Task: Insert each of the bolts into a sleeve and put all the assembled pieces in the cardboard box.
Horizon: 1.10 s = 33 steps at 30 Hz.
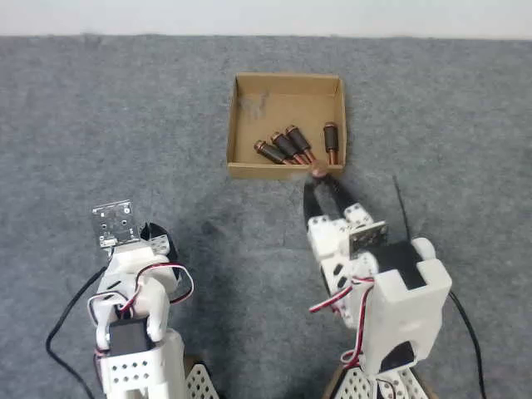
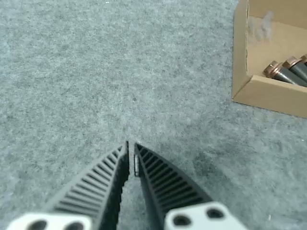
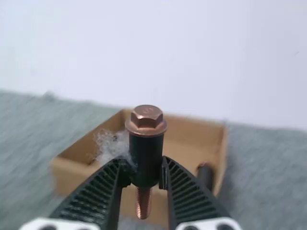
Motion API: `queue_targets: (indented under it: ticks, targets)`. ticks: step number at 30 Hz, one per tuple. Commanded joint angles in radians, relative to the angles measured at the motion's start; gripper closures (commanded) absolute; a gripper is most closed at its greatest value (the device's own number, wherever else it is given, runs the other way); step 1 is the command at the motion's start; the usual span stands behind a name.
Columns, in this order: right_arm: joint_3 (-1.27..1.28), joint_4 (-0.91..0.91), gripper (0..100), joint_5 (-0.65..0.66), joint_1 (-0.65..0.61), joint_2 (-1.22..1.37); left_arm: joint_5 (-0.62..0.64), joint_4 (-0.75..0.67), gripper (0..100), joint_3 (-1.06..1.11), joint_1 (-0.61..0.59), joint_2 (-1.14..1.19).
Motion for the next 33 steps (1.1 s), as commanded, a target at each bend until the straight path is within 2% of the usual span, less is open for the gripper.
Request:
queue_targets:
  ticks: [1,5,8,13,17,25,33]
  targets:
    - [-0.144,-0.016,99.1,-0.006,0.044,-0.007,-0.008,0.011,98,-0.013,0.0,-0.015]
    - [-0.285,0.074,99.1,-0.003,0.044,-0.007,-0.006,0.02,98,-0.013,0.0,-0.012]
    - [-0.419,0.229,99.1,0.054,0.045,-0.007,-0.006,0.106,98,-0.013,0.006,-0.015]
    - [-0.647,0.466,99.1,0.098,0.048,-0.007,-0.006,0.114,98,-0.013,0.006,-0.015]
    - [-0.818,0.745,99.1,0.097,0.045,-0.007,-0.006,0.114,98,-0.013,0.006,-0.015]
    - [-1.152,1.428,99.1,0.1,0.051,0.004,-0.006,0.112,98,-0.013,0.008,-0.015]
    - [-1.327,1.762,99.1,0.1,0.101,0.079,-0.006,0.112,98,-0.013,0.008,-0.015]
